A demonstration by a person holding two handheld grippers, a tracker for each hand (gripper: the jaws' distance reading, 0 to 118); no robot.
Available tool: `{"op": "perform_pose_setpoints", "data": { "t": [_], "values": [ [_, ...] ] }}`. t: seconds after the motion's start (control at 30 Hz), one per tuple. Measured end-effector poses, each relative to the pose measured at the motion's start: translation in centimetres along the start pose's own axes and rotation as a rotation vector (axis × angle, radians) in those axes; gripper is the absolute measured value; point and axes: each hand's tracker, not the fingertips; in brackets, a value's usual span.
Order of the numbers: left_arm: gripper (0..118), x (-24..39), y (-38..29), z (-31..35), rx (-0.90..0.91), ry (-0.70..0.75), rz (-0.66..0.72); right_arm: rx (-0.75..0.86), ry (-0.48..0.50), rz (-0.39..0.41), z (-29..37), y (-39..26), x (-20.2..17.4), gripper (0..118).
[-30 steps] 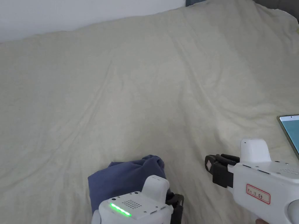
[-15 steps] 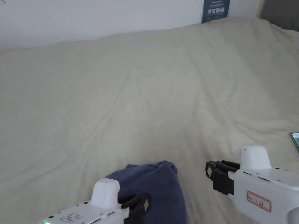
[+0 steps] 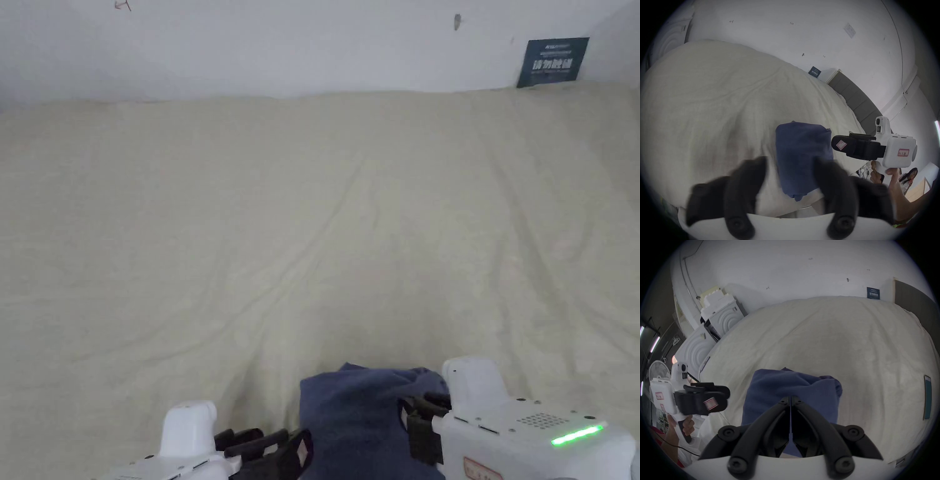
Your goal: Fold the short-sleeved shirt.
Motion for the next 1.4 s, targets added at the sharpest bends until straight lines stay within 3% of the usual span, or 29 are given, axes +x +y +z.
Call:
{"op": "perform_pose_setpoints", "data": {
  "t": [0.03, 0.07, 0.23, 0.43, 0.63, 0.8, 0.83, 0.9, 1.03, 1.13, 1.4],
  "values": [
    [101, 0.0, 0.0, -0.2, -0.003, 0.008, -0.006, -0.008, -0.008, 0.011, -0.5, 0.0, -0.1, 5],
    [105, 0.3, 0.0, -0.6, -0.004, 0.007, -0.013, -0.014, -0.020, 0.023, -1.0, -0.1, -0.1, 5],
    [104, -0.3, 0.6, -2.6, -0.028, -0.029, 0.003, -0.051, -0.010, -0.054, -3.8, -1.1, 1.9, 5],
    [104, -1.3, 0.6, -6.6, -0.116, -0.047, 0.026, -0.045, -0.032, 0.010, -5.0, -2.4, 2.1, 5],
    [105, -1.2, 0.3, -9.5, -0.166, -0.121, 0.074, -0.038, 0.024, -0.033, -4.9, -2.4, 3.6, 5],
    [104, -0.5, 1.4, -10.9, -0.194, -0.144, 0.059, -0.030, 0.027, -0.014, -4.8, -2.5, 3.4, 5],
    [98, -0.4, 1.6, -11.2, -0.193, -0.162, 0.073, -0.028, 0.027, -0.010, -4.8, -2.5, 3.4, 5],
    [56, -0.4, 1.9, -11.7, -0.197, -0.200, 0.090, -0.026, 0.030, -0.012, -4.8, -2.6, 3.5, 5],
    [55, -0.5, 1.8, -11.9, -0.204, -0.195, 0.080, -0.022, 0.033, -0.034, -4.8, -2.7, 3.9, 5],
    [46, -0.5, 1.4, -11.5, -0.188, -0.195, 0.068, -0.023, 0.038, -0.047, -4.9, -2.7, 4.0, 5],
    [35, -0.8, 1.6, -10.8, -0.174, -0.208, 0.072, -0.014, 0.002, 0.002, -3.5, -1.7, 2.7, 5]
  ]
}}
